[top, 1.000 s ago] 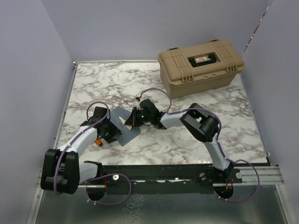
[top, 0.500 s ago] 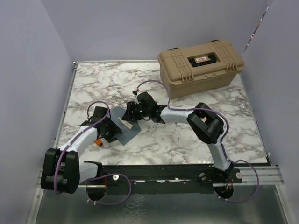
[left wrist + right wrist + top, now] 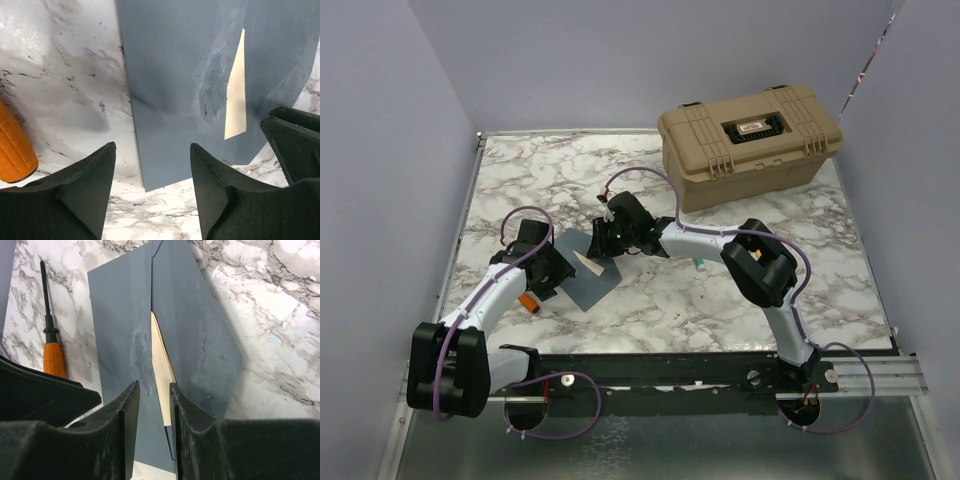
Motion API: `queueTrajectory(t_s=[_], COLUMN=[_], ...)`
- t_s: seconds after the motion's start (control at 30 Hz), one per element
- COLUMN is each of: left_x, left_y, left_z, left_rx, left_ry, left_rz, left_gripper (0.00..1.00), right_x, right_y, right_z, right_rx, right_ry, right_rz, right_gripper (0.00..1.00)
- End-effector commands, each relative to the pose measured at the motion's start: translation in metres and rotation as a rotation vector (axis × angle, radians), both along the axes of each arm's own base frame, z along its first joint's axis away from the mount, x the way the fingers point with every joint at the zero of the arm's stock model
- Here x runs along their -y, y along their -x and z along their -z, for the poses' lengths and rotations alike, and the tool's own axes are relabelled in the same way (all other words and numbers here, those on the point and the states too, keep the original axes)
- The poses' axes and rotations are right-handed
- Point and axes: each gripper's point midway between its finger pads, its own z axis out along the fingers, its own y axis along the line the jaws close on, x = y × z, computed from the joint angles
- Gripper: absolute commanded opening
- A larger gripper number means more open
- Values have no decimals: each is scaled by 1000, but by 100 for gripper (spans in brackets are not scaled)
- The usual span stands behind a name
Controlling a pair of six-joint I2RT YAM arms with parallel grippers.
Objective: Place the letter into the envelope and seal it
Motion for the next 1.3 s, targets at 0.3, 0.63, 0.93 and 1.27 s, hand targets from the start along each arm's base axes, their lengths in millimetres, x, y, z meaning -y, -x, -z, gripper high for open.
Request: queueTrajectory(t_s=[0.3,0.63,0.93,1.27], left_x=[-6,7,13,2], left_y=[11,6,2,-3], left_z=[23,33,31,21], left_rx=[-55,-30,-12,14], left_ry=[-31,36,68,-8], left_rz=[4,29,42,67], left_gripper=[63,50,47,48], right_x=[1,4,-4,1], right_y=[8,29,42,14], right_z=[34,40,39,6], right_rx=[-105,-175,-247,-165], right_ry=[75,60,-4,-33], right_rz=[-29,-84,-117,-22], right_gripper=[38,38,37,39])
